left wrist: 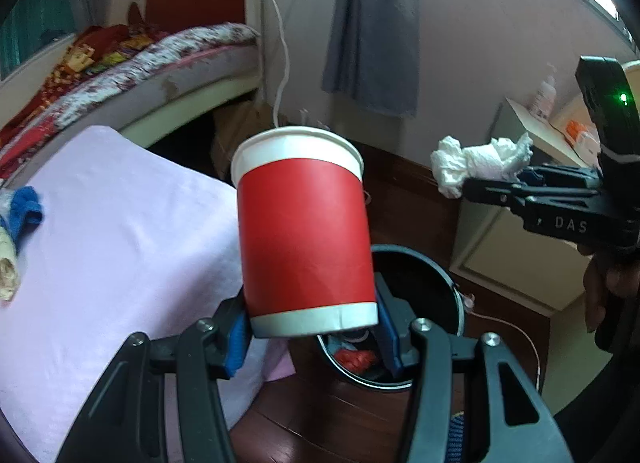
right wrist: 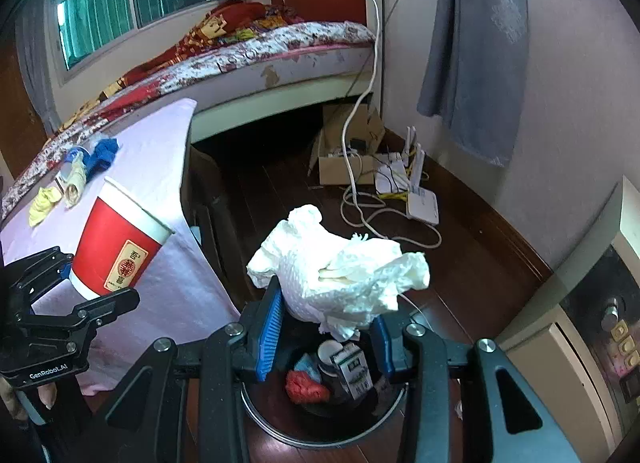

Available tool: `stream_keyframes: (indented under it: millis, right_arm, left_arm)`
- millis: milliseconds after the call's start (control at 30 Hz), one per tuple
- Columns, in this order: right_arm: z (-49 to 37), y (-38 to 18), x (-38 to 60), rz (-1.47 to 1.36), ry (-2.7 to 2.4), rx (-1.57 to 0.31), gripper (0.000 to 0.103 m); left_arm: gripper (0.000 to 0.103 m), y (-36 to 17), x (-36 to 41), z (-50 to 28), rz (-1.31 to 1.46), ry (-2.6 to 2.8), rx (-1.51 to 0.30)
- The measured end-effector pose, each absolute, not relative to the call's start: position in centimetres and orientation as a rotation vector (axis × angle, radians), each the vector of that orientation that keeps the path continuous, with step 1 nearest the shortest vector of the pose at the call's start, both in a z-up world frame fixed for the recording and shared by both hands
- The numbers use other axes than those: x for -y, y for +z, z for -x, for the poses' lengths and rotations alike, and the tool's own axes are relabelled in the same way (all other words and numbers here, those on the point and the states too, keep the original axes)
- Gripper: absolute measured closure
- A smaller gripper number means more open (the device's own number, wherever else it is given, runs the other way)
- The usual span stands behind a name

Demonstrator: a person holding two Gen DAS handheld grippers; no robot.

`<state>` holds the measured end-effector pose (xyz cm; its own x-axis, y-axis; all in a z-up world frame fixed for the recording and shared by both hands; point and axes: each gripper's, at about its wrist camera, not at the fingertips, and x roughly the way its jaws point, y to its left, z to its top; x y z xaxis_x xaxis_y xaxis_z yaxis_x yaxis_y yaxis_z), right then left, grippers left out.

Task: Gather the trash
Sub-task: 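Carry the red cup and tissue over the black bin and open both grippers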

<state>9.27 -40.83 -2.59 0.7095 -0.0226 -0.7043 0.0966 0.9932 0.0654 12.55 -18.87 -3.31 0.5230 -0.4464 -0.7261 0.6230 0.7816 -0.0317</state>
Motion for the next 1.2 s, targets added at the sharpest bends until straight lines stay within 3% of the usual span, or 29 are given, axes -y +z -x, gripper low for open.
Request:
stream_keyframes:
  millis: [1000, 1033, 1067, 1100, 1133, 1200]
  right_arm:
    - [-10.6, -15.2, 42.3, -0.042, 0.035, -1.108, 0.059]
    - [-10.9, -15.7, 42.3, -0.034, 0.03, -1.128, 0.047]
    - [-11.1, -16.3, 42.5, -0.015, -0.001, -1.145, 0.015]
    - [-11.2, -16.8, 42.7, 0.0, -0.035, -1.156, 0.002]
    - [-11.1, -17.4, 43.0, 0.005, -0.055, -1.168, 0.0]
    - [-11.2, -18.2, 43.7, 0.011, -0.094, -1.215, 0.0]
  left_arm:
    - [0.047, -12.4, 23.9, -14.7, -0.283, -0.884, -1.123]
    - [0.032, -12.9, 24.1, -14.7, -0.29, -0.871, -1.137]
    - [0.023, -13.3, 23.9, -14.9, -0.298, -0.837, -1.136]
    - [0.012, -13.6, 23.7, -15.0, -0.296, -0.817, -1.134]
    - [0.004, -13.9, 23.3, -15.2, -0.287, -0.793, -1.148]
    - [0.002, -14.3, 22.5, -15.2, -0.299, -0.724, -1.15]
